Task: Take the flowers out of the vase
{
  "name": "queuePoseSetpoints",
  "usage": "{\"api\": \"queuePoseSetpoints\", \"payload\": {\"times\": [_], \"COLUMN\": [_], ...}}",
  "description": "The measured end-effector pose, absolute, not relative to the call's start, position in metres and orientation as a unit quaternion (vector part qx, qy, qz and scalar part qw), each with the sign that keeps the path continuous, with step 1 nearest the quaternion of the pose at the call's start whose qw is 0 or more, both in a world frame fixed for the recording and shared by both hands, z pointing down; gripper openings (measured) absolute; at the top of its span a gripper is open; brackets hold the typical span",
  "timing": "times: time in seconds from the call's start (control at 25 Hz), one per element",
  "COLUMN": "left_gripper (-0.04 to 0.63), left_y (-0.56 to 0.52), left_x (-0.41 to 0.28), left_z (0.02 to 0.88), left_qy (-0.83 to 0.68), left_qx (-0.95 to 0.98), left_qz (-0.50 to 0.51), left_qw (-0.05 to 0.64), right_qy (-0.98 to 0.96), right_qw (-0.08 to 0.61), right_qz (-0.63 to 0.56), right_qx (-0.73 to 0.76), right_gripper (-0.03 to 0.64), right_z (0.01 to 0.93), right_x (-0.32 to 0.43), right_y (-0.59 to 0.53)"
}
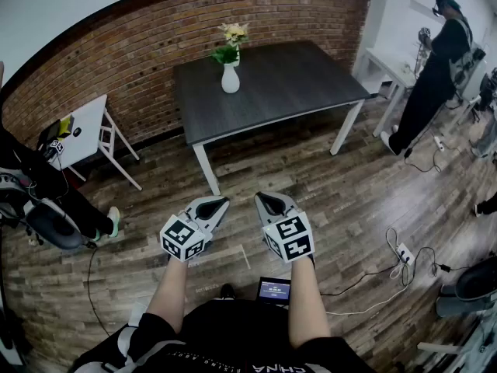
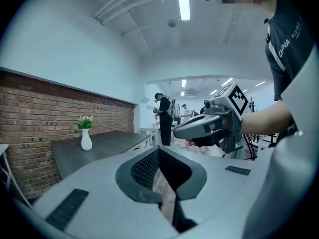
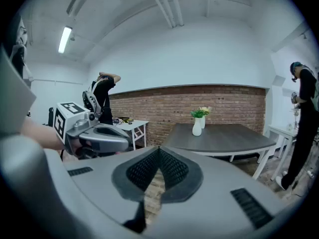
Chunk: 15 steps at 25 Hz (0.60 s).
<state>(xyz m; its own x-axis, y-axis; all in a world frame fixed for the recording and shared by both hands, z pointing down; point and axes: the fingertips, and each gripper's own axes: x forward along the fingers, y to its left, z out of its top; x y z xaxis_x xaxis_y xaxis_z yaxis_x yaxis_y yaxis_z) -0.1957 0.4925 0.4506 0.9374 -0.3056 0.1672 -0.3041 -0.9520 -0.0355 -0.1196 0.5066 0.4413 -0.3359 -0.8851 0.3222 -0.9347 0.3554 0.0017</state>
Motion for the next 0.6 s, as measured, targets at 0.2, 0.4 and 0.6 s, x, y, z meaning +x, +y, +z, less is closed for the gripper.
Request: {"api": "queuePoseSetpoints", "payload": {"times": [0.2,0.4,0.6], "left_gripper": [0.003,0.003,0.003], "left_y": [0.4940,0.4990,0.4998], "left_x": [-0.1869,-0.1844,-0.1856], "left_z": [0.4515,0.4514,0.4508], "left_qy": [0.163,0.154,0.150], "left_qx": [-0.983,-0.985,-0.986], "left_qz": [-0.086,-0.083,-0.078], "left_qw": [0.010,0.011,0.007], "right_qy": [-0.822,-0.824,-0.826], "right_qw": [0.132,0.124,0.113], "right_qz": [0.089,0.093,0.100], "right_qx": [0.547,0.545,0.543], "right_gripper": [0.006,0.006,0.006], "right_z": [0.4408,0.4420,0.4413], "right_x": [-0.1191,-0.1214,-0.1211], "right_y": [0.5124,0.5132,0.5142]}}
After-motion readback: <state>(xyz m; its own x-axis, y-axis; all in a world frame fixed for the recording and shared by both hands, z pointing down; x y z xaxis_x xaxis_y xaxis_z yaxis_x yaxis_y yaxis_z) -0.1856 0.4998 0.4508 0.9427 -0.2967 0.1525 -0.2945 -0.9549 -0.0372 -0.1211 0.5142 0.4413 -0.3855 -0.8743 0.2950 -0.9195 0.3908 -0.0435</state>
